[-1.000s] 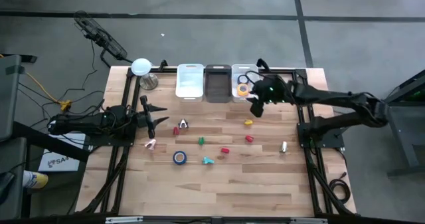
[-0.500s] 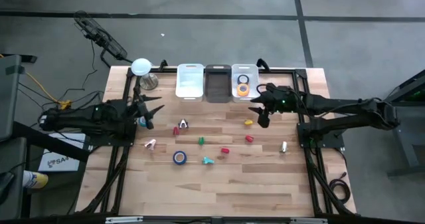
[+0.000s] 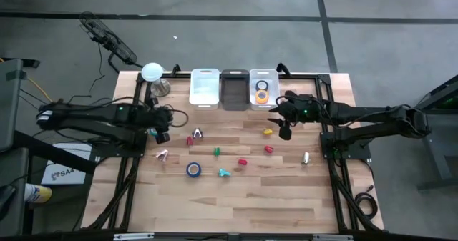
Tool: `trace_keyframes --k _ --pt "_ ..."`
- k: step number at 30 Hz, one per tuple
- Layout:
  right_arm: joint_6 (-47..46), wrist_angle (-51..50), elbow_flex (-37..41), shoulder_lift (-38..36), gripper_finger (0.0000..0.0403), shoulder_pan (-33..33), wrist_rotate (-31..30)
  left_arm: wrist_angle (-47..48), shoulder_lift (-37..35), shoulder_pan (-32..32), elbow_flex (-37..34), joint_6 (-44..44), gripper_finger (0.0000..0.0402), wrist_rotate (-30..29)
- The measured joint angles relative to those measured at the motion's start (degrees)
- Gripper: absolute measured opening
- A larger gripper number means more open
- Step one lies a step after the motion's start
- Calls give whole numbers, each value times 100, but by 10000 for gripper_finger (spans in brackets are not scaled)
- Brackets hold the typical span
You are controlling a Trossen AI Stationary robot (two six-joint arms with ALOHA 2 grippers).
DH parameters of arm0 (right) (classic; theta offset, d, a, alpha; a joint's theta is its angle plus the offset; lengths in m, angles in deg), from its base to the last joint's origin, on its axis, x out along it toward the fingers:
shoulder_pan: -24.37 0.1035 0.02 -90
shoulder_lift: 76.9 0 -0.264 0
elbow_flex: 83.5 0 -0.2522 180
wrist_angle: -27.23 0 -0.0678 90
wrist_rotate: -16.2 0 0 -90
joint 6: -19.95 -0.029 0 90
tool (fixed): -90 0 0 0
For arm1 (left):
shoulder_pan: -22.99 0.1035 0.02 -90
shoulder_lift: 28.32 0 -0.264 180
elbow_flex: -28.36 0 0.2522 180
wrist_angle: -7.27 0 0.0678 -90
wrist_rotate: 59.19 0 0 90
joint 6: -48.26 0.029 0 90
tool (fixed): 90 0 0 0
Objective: Pick and place Stapler, Stapler remover, tape
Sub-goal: Put the light blue tape into the right white bin
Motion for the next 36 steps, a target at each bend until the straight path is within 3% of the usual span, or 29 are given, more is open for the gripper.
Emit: trace_keyframes --k 11,16,23,30,36 --pt "40 -483 -2 2 155 -2 35 769 395 3 -1 -834 163 1113" --pt "-17 -560 -2 2 155 59 335 969 403 3 -2 -938 163 1463" --pt "158 -558 -2 2 155 233 348 1511 856 3 -5 -1362 163 1446" --pt "350 -613 -2 2 156 258 522 1398 1597 17 -10 -1424 163 1447" --pt "629 -791 -2 -2 156 258 527 938 1888 554 -263 -1144 163 1499"
